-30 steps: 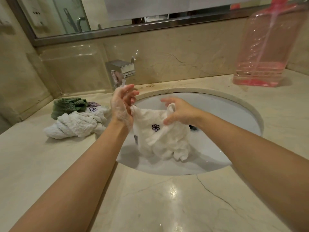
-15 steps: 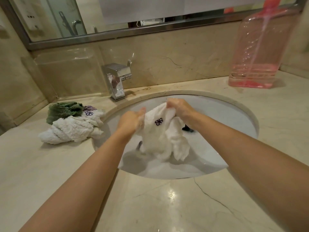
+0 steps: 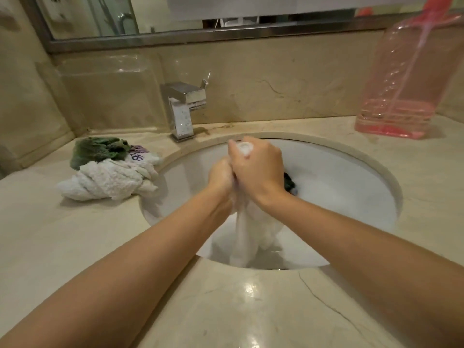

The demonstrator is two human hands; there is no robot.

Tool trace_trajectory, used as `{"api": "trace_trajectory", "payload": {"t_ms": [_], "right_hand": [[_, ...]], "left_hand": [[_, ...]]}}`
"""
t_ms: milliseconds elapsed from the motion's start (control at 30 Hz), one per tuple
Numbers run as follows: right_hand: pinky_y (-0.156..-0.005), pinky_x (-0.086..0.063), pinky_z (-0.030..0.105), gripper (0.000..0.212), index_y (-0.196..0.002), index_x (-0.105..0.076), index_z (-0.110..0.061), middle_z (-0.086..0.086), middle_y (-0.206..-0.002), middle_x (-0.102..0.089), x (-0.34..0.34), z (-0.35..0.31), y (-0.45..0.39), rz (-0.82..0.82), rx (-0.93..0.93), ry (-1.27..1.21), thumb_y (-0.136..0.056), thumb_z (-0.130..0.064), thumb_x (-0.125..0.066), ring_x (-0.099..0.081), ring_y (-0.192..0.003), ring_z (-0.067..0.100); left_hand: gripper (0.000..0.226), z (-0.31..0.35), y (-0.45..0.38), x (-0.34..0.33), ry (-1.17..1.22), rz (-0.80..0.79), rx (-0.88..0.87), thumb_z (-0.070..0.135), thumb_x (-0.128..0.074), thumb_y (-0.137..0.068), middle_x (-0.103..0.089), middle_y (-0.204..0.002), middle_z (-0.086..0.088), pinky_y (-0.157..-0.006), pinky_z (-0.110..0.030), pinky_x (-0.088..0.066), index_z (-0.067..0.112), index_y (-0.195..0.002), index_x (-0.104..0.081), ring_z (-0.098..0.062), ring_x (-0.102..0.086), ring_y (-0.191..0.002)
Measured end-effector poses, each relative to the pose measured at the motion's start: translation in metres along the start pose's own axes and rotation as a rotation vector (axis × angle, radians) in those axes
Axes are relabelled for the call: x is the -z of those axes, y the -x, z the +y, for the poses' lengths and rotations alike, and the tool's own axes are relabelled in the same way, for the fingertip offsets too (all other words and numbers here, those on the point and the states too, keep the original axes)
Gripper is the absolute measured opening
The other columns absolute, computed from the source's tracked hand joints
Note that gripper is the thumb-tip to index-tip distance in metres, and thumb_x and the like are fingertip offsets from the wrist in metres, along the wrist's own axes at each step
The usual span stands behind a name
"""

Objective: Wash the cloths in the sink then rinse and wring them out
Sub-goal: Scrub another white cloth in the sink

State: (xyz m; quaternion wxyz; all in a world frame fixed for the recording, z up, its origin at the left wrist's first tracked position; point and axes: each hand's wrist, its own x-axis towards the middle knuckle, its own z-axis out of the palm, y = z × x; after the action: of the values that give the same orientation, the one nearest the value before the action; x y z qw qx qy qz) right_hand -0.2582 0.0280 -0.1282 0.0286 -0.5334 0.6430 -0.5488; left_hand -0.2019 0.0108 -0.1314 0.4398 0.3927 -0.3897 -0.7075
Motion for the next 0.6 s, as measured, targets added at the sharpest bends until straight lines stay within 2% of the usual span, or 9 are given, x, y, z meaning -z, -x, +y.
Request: {"api": "trace_trajectory", "payload": {"t_ms": [67,100,167,233,267,333,400,500,600], "right_hand": [[-0.059,-0.029,0.030,0.044,-0.053,-0.038,-0.028,-0.001,-0.064,-0.053,-0.008,-0.004,0.007,-0.010,0.079,-0.046,-0.093,-0.029,-0.057,-0.049,-0.066,0.021],[-0.058,-0.030,0.029,0.044,-0.053,-0.039,-0.027,-0.001,-0.064,-0.052,-0.009,-0.003,0.000,-0.041,0.029,-0.049,-0.094,-0.025,-0.055,-0.048,-0.067,0.022],[-0.056,-0.031,0.027,0.037,-0.058,-0.043,-0.017,0.002,-0.066,-0.050,-0.002,0.007,-0.025,-0.116,-0.111,0.066,-0.095,-0.017,-0.046,-0.044,-0.072,0.025],[-0.050,-0.027,0.021,0.035,-0.058,-0.039,-0.014,-0.001,-0.062,-0.045,0.004,0.015,-0.034,-0.091,-0.160,0.097,-0.093,-0.012,-0.043,-0.039,-0.069,0.025],[-0.047,-0.024,0.018,0.038,-0.054,-0.038,-0.016,-0.004,-0.057,-0.042,0.003,0.011,-0.025,-0.067,-0.124,0.060,-0.091,-0.012,-0.047,-0.038,-0.063,0.024],[-0.047,-0.027,0.018,0.044,-0.051,-0.035,-0.026,-0.010,-0.052,-0.041,-0.004,-0.009,0.006,-0.043,0.073,-0.047,-0.089,-0.017,-0.056,-0.040,-0.053,0.014],[-0.050,-0.028,0.025,0.040,-0.051,-0.036,-0.030,-0.010,-0.053,-0.043,-0.010,-0.019,0.017,-0.066,0.167,-0.065,-0.086,-0.026,-0.055,-0.042,-0.053,0.014],[-0.056,-0.029,0.030,0.032,-0.059,-0.052,-0.016,0.002,-0.061,-0.046,-0.001,0.007,-0.019,-0.038,-0.049,0.099,-0.089,-0.027,-0.047,-0.042,-0.067,0.023],[-0.052,-0.027,0.033,0.034,-0.058,-0.049,-0.012,0.005,-0.058,-0.045,0.016,0.039,-0.029,-0.056,-0.154,0.187,-0.091,-0.021,-0.049,-0.042,-0.066,0.029]], "left_hand": [[0.037,0.005,0.002,0.005,0.040,0.026,-0.014,0.026,-0.029,-0.106,-0.060,-0.053,0.005,-0.044,-0.016,-0.047,0.016,-0.078,-0.052,-0.006,-0.057,-0.048],[0.039,0.009,0.002,0.006,0.072,0.024,0.019,0.024,-0.029,-0.105,-0.059,-0.050,0.001,-0.046,-0.017,-0.048,0.014,-0.076,-0.052,-0.010,-0.057,-0.048],[0.041,0.019,0.009,-0.002,0.054,0.027,0.083,0.016,-0.029,-0.103,-0.055,-0.057,-0.009,-0.058,-0.025,-0.047,0.007,-0.072,-0.052,-0.019,-0.054,-0.058],[0.039,0.018,0.011,-0.006,-0.090,0.087,0.067,0.012,-0.028,-0.101,-0.051,-0.063,-0.009,-0.063,-0.026,-0.043,0.007,-0.069,-0.049,-0.019,-0.049,-0.061],[0.040,0.018,0.007,-0.003,-0.148,0.130,0.023,0.012,-0.029,-0.102,-0.052,-0.058,-0.007,-0.058,-0.024,-0.044,0.008,-0.068,-0.049,-0.017,-0.050,-0.056],[0.040,0.015,0.001,0.010,-0.016,0.118,-0.002,0.015,-0.030,-0.105,-0.055,-0.050,0.001,-0.047,-0.019,-0.046,0.013,-0.071,-0.050,-0.011,-0.055,-0.047],[0.037,0.016,0.001,0.018,-0.043,0.143,-0.037,0.018,-0.029,-0.105,-0.057,-0.061,0.001,-0.053,-0.023,-0.047,0.015,-0.075,-0.050,-0.010,-0.056,-0.055],[0.036,0.019,0.010,0.006,-0.116,0.064,0.059,0.011,-0.036,-0.100,-0.051,-0.056,-0.006,-0.048,-0.023,-0.041,0.007,-0.068,-0.052,-0.015,-0.049,-0.048],[0.033,0.010,0.018,-0.012,-0.219,-0.057,0.080,0.006,-0.035,-0.098,-0.050,-0.058,-0.009,-0.057,-0.026,-0.042,0.003,-0.070,-0.052,-0.018,-0.049,-0.053]]}}
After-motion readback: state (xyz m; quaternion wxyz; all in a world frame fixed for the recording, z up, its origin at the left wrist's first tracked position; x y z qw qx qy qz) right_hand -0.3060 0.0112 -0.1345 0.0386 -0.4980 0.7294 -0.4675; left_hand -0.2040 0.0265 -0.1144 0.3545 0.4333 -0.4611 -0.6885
